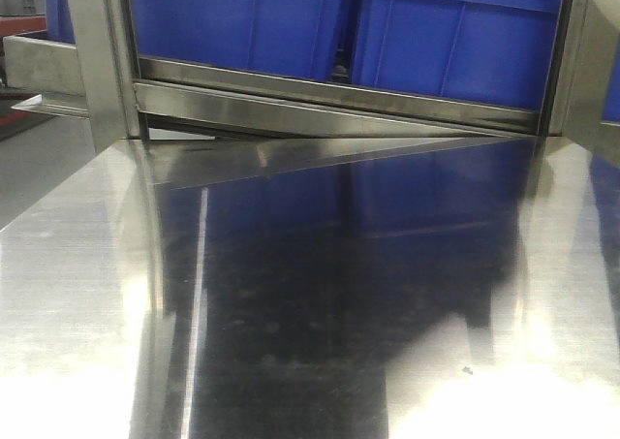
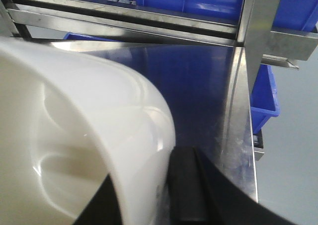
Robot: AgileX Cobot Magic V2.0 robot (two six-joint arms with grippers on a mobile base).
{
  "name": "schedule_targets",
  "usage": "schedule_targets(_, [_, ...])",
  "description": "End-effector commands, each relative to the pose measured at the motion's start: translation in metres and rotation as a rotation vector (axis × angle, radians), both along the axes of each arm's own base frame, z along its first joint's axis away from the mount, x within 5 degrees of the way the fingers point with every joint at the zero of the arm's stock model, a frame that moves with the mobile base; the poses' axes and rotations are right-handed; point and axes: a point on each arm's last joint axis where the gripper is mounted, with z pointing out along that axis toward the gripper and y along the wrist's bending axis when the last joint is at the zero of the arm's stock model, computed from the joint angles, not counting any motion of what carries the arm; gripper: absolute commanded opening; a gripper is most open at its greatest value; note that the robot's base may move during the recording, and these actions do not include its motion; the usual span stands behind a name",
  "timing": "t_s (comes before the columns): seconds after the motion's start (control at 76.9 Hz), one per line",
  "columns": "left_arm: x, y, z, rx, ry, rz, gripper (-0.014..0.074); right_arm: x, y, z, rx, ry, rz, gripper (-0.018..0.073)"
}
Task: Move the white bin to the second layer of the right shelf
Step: 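Hold the white bin raised in the right gripper, then back away from the table holding the bin in the right gripper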
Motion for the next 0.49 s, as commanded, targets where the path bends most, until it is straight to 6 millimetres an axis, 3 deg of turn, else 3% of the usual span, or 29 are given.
schedule_targets(0.0, [0.0007, -0.0003, -0.0039, -0.009, -0.062, -0.004, 0.0085, 0.0008, -0.0005, 0.0179, 0.02, -0.124, -0.006, 0.0055])
schedule_targets(0.481, [0.0007, -0.0003, -0.0039, -0.009, -0.062, -0.004, 0.0085, 0.0008, -0.0005, 0.0179, 0.02, -0.124, -0.006, 0.0055])
